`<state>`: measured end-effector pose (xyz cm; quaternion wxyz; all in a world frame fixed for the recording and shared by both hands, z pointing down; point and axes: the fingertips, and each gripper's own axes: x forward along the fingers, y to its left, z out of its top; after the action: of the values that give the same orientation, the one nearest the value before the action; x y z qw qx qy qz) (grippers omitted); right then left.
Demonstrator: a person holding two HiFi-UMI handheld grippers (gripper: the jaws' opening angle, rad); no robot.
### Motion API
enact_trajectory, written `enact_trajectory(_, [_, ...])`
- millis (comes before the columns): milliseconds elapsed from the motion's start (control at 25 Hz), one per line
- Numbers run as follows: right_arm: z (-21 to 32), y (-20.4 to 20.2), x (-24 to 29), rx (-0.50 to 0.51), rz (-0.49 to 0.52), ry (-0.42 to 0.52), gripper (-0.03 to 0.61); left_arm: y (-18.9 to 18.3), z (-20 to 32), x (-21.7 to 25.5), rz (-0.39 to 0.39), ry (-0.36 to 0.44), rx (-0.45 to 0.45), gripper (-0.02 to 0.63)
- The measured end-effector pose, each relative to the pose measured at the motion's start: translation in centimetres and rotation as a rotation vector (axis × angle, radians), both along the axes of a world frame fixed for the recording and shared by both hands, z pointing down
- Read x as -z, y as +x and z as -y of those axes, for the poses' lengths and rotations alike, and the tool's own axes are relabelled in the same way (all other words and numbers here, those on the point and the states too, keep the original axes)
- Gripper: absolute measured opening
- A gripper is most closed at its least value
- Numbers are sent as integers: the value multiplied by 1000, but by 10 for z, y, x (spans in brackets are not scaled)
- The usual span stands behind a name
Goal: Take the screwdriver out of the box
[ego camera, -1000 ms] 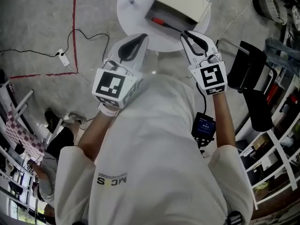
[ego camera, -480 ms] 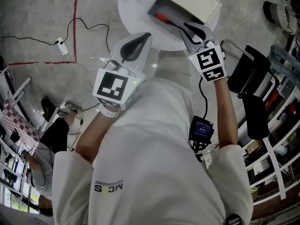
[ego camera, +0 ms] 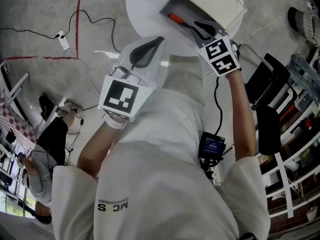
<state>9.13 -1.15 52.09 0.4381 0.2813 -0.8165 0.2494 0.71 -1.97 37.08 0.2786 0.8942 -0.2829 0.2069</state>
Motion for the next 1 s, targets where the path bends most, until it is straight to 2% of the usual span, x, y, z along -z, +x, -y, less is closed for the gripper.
enact_trajectory(560, [-9, -3, -78, 80, -46, -221, 91, -8, 4, -31, 1, -56, 56, 2])
enact_trajectory(1000, [-13, -6, -102, 128, -110, -331, 89, -11, 8, -40, -3, -81, 73, 2])
